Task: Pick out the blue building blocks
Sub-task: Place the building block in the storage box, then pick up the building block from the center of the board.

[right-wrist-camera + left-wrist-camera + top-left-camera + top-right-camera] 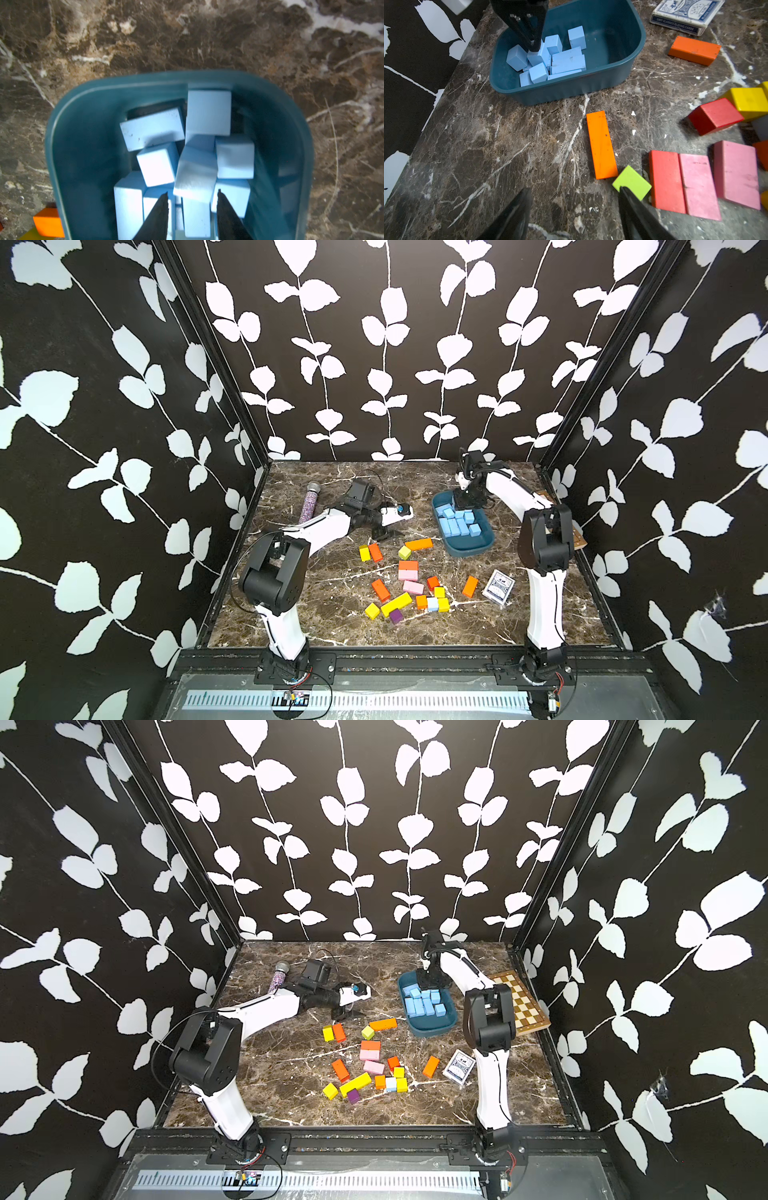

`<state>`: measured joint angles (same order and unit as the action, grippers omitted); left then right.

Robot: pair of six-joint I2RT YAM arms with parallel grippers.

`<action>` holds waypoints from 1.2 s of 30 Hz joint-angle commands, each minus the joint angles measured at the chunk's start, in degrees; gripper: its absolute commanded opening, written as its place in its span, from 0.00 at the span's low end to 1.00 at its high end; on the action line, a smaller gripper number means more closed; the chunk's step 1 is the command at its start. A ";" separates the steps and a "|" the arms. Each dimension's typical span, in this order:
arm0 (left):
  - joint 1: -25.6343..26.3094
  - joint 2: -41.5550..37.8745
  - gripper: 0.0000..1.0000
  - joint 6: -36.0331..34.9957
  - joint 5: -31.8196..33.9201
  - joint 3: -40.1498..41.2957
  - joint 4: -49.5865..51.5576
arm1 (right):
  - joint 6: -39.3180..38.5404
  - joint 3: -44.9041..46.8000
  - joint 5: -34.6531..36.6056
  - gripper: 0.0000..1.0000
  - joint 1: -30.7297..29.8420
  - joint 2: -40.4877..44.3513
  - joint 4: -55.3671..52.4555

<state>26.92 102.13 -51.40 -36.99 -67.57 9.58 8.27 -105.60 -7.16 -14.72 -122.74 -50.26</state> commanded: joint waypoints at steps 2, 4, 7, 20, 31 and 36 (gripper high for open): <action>0.31 -3.05 0.68 -1.39 -1.30 0.92 2.42 | 0.73 7.46 0.59 0.38 -1.75 10.79 1.19; 0.66 -3.67 0.68 -1.77 -1.50 1.36 3.23 | 2.70 13.05 -0.01 0.38 -2.41 15.34 3.86; 1.01 -4.62 0.68 -1.69 -1.85 2.88 3.51 | 4.20 21.08 -0.76 0.39 -4.26 22.01 7.19; -1.17 -12.02 0.68 2.90 -0.23 11.83 4.37 | -22.78 36.20 -6.21 0.53 -15.06 41.49 6.96; -6.64 -19.86 0.69 6.79 2.10 19.06 6.39 | -53.49 39.24 -10.48 0.54 -24.13 42.25 -5.21; -10.43 -21.81 0.69 11.00 2.10 21.51 4.87 | -56.50 41.69 -6.35 0.53 -30.98 39.26 -4.55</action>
<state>18.02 82.41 -43.90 -34.85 -47.64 13.98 -41.89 -65.60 -15.16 -43.27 -81.89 -52.49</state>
